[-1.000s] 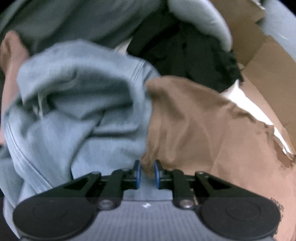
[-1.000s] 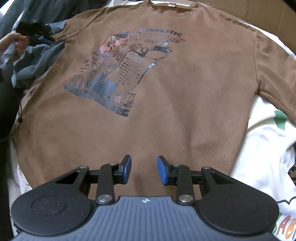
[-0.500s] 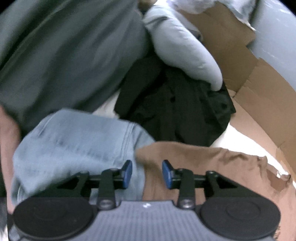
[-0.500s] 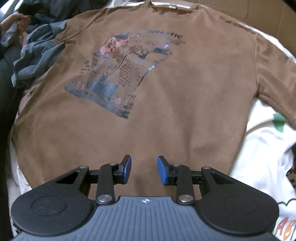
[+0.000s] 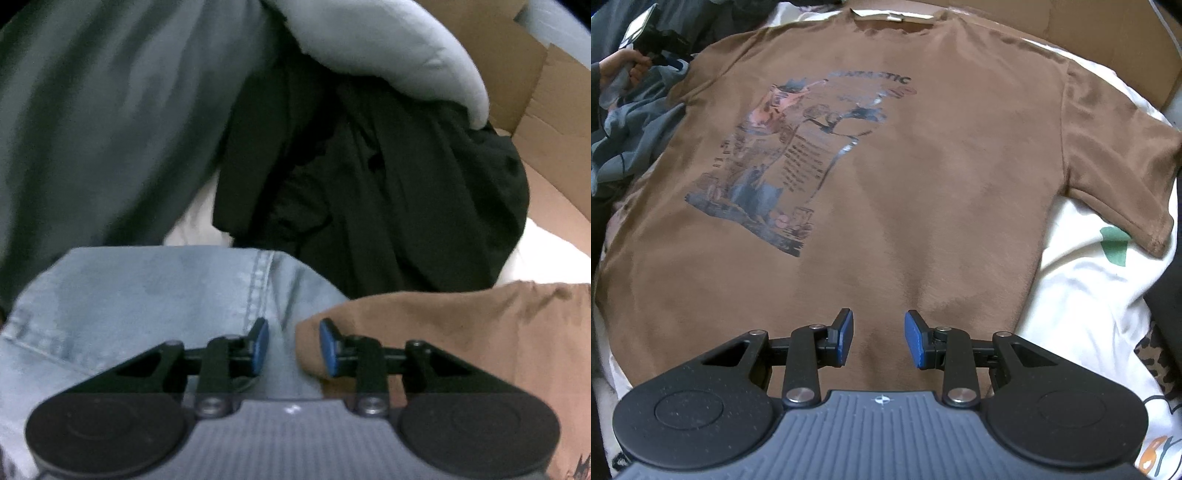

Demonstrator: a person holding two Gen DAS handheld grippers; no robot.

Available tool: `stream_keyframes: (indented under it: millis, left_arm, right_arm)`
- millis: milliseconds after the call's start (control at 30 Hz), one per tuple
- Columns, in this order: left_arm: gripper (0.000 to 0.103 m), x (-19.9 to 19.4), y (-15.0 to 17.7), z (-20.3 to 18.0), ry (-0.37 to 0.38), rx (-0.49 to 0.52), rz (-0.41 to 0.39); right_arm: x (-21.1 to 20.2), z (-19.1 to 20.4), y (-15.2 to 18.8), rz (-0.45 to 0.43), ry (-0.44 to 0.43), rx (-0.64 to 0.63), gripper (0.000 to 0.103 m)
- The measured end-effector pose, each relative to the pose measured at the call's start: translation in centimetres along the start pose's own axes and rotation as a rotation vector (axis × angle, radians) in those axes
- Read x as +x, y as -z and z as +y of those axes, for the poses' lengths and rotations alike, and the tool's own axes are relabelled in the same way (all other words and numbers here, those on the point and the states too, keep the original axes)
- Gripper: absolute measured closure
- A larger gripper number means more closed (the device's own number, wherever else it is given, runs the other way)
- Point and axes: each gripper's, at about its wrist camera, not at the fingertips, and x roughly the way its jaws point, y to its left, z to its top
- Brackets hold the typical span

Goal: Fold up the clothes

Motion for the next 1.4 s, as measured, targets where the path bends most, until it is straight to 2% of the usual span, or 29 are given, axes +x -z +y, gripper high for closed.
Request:
stream_keyframes:
  millis: [100, 200, 367, 433, 467, 567, 700, 900, 1033, 1133, 1300, 1400]
  left_arm:
    - [0.064, 0.7, 0.1, -0.4, 0.021, 0.016, -0.016]
    - [0.065, 1.3, 0.3, -1.0, 0.037, 0.047, -0.02]
    - [0.067, 2.4, 0.8, -1.4, 0.047, 0.036, -0.016]
    - [0.074, 2.6, 1.0, -1.3, 0.064, 0.023, -0.021]
    - [0.084, 2.6, 1.0, -1.3, 0.083, 0.014, -0.022]
    - [0.094, 2.7, 1.3, -1.8, 0.089, 0.043, -0.031]
    - [0.095, 2.3, 1.4, -1.4, 0.095, 0.042, -0.041]
    - [0.096, -0.8, 1.3, 0.8, 0.05, 0.025, -0.132]
    - [0.096, -1.6, 0.8, 1.7, 0.011, 0.007, -0.156]
    - [0.082, -1.3, 0.3, 2.6, -0.071, -0.027, -0.153]
    - [0.081, -2.2, 0.3, 3.1, -0.018, -0.039, -0.151]
    - [0.081, -3.1, 0.7, 1.9, 0.015, -0.019, -0.156]
  right_arm:
    - [0.3, 0.1, 0.0, 0.014, 0.008, 0.005, 0.065]
    - [0.8, 0.4, -0.2, 0.027, 0.013, 0.001, 0.065]
    - [1.4, 1.1, -0.6, 0.039, 0.015, -0.013, 0.065]
    - [1.6, 1.4, -0.8, 0.042, 0.016, -0.02, 0.065]
    - [1.7, 1.5, -0.8, 0.044, 0.015, -0.022, 0.065]
    - [2.0, 1.7, -0.9, 0.05, 0.014, -0.026, 0.065]
    - [2.3, 1.9, -1.0, 0.055, 0.013, -0.033, 0.065]
    - [2.1, 2.4, -1.3, 0.043, -0.004, -0.051, 0.065]
    - [2.0, 2.4, -1.3, 0.036, -0.005, -0.054, 0.065]
    - [1.8, 2.3, -1.1, 0.035, -0.004, -0.053, 0.065]
    - [2.0, 2.0, -1.0, 0.036, -0.009, -0.05, 0.065]
    - [2.0, 1.9, -1.2, 0.027, -0.01, -0.05, 0.065]
